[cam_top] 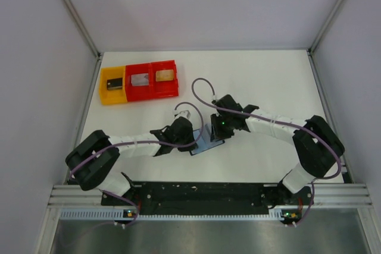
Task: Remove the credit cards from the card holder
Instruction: Remove the credit card from the card holder.
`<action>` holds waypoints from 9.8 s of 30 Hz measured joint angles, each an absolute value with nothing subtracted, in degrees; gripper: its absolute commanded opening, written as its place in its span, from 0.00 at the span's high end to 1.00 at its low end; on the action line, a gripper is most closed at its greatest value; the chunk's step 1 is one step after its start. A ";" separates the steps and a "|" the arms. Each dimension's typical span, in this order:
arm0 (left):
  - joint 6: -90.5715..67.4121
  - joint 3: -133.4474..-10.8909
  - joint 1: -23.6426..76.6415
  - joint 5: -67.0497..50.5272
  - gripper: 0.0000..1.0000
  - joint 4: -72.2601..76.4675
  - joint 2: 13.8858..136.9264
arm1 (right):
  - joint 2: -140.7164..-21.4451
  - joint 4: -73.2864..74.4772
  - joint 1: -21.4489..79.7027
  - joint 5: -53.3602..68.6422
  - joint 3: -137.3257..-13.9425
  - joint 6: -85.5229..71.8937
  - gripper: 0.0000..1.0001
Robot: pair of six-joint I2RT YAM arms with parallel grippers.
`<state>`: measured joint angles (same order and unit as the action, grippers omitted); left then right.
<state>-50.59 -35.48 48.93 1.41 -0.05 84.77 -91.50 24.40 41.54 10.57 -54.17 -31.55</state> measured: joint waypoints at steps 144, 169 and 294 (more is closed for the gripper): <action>-55.79 -34.81 43.11 -3.60 1.00 9.10 83.92 | -74.81 -5.50 48.58 -3.07 -38.48 -25.34 0.55; -51.20 -43.05 41.47 -3.51 1.00 2.81 79.85 | -78.35 -4.27 44.42 9.26 -38.85 -28.38 0.75; -51.75 -31.83 36.47 -11.11 1.00 8.80 86.15 | -109.03 -48.14 28.97 44.38 -31.66 -55.20 1.00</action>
<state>-51.75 -31.83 36.47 -11.11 8.80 86.15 -109.03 -48.14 28.97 44.38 -31.66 -55.20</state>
